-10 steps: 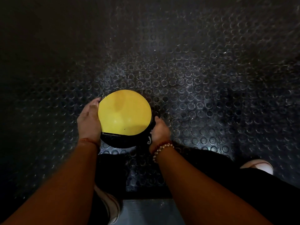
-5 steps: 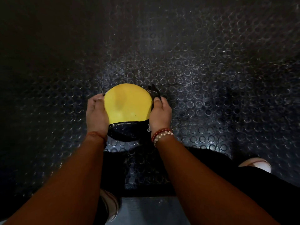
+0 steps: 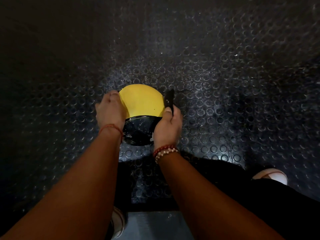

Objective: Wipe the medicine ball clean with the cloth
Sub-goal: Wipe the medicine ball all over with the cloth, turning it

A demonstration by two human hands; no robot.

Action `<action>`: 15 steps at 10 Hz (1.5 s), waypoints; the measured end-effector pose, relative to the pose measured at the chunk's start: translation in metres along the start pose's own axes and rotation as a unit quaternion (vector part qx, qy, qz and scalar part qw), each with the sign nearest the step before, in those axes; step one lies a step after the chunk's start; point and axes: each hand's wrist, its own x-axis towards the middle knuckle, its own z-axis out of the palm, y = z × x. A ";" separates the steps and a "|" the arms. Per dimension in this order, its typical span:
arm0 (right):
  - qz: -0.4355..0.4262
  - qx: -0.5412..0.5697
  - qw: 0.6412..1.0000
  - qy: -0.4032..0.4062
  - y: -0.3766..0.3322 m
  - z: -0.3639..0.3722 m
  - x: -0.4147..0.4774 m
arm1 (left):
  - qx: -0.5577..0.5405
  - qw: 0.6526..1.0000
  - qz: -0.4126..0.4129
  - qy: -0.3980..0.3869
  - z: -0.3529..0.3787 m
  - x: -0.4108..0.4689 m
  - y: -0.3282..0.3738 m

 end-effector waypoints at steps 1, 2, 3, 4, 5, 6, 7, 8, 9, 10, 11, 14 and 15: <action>0.019 0.012 0.999 -0.030 -0.002 0.000 0.013 | -0.006 1.000 0.009 0.002 0.003 -0.001 -0.001; 0.144 0.046 0.986 -0.064 -0.001 -0.007 0.030 | -0.006 1.000 0.009 0.006 0.006 0.000 -0.004; 0.273 0.076 0.953 -0.110 0.004 -0.017 0.036 | -0.012 1.000 -0.009 0.017 0.008 0.003 -0.006; 0.304 0.106 0.944 -0.074 0.015 -0.011 0.024 | -0.028 0.999 -0.025 0.021 0.007 0.005 -0.004; 0.244 0.101 0.965 0.006 0.016 0.004 0.001 | -0.050 0.997 -0.048 0.026 0.008 0.009 0.000; 0.093 0.050 0.994 0.029 0.005 0.005 -0.014 | -0.064 0.996 -0.060 0.033 0.009 0.007 0.004; -0.012 0.020 1.000 -0.021 -0.008 0.000 -0.007 | -0.050 0.997 -0.051 0.034 0.009 0.006 0.004; 0.017 0.012 0.998 -0.052 -0.014 -0.002 0.011 | -0.045 0.997 -0.050 0.036 0.010 0.009 0.002; 0.131 0.036 0.988 -0.072 -0.009 -0.007 0.037 | -0.024 0.999 -0.034 0.033 0.013 0.008 0.002; 0.249 0.070 0.962 -0.092 -0.002 -0.011 0.049 | -0.026 0.998 -0.042 0.039 0.013 0.007 0.003; 0.247 0.086 0.964 -0.053 0.011 -0.006 0.026 | 0.033 0.998 -0.017 0.045 0.012 0.009 0.003; -0.182 -0.049 0.980 -0.063 0.016 -0.001 -0.024 | 0.068 0.997 -0.008 0.031 0.008 0.006 0.009; -0.261 -0.107 0.956 -0.081 0.012 -0.003 -0.009 | 0.078 0.997 0.004 0.023 0.010 0.005 0.010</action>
